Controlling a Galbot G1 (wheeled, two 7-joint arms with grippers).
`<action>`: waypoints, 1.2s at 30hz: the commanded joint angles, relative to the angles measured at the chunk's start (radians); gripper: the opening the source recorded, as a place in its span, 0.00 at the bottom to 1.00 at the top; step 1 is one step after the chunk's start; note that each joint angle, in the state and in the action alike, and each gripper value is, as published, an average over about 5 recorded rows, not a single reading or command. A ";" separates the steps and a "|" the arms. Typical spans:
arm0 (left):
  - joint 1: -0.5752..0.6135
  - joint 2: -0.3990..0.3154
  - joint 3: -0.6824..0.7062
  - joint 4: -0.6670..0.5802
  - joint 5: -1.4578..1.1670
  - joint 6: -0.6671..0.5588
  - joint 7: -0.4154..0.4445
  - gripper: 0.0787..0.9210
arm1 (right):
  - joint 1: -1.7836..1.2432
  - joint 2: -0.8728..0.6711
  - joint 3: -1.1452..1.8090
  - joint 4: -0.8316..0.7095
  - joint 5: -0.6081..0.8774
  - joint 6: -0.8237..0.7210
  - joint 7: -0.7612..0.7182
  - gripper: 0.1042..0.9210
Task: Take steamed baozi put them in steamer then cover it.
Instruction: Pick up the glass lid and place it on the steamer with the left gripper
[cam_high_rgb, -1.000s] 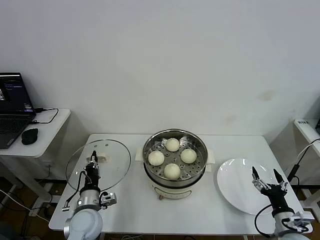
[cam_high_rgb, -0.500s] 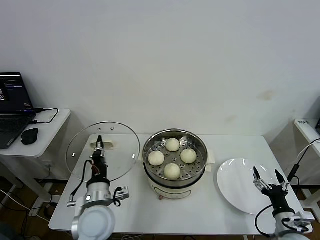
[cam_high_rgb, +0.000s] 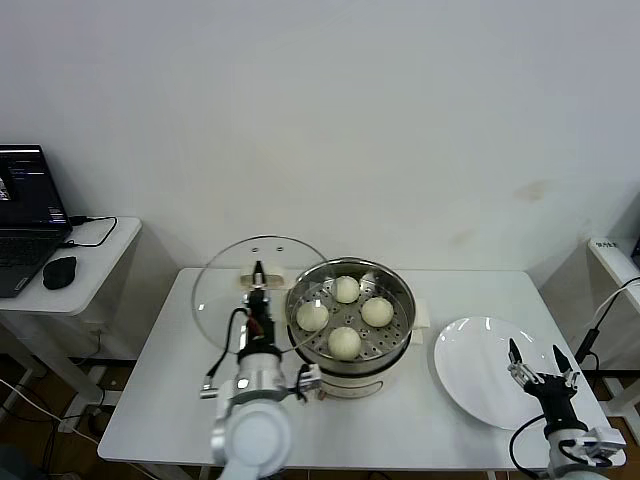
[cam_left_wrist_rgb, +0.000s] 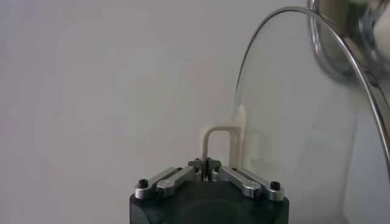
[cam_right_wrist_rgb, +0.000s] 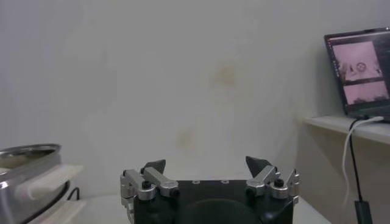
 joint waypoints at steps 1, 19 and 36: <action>-0.139 -0.119 0.196 0.218 0.054 0.028 0.043 0.06 | 0.008 0.014 0.003 -0.012 -0.016 0.000 -0.001 0.88; -0.282 -0.124 0.296 0.345 -0.069 0.057 0.065 0.06 | 0.029 0.023 0.009 -0.058 -0.027 0.009 -0.003 0.88; -0.244 -0.125 0.244 0.360 -0.055 0.056 0.054 0.06 | 0.033 0.026 0.004 -0.074 -0.040 0.014 -0.007 0.88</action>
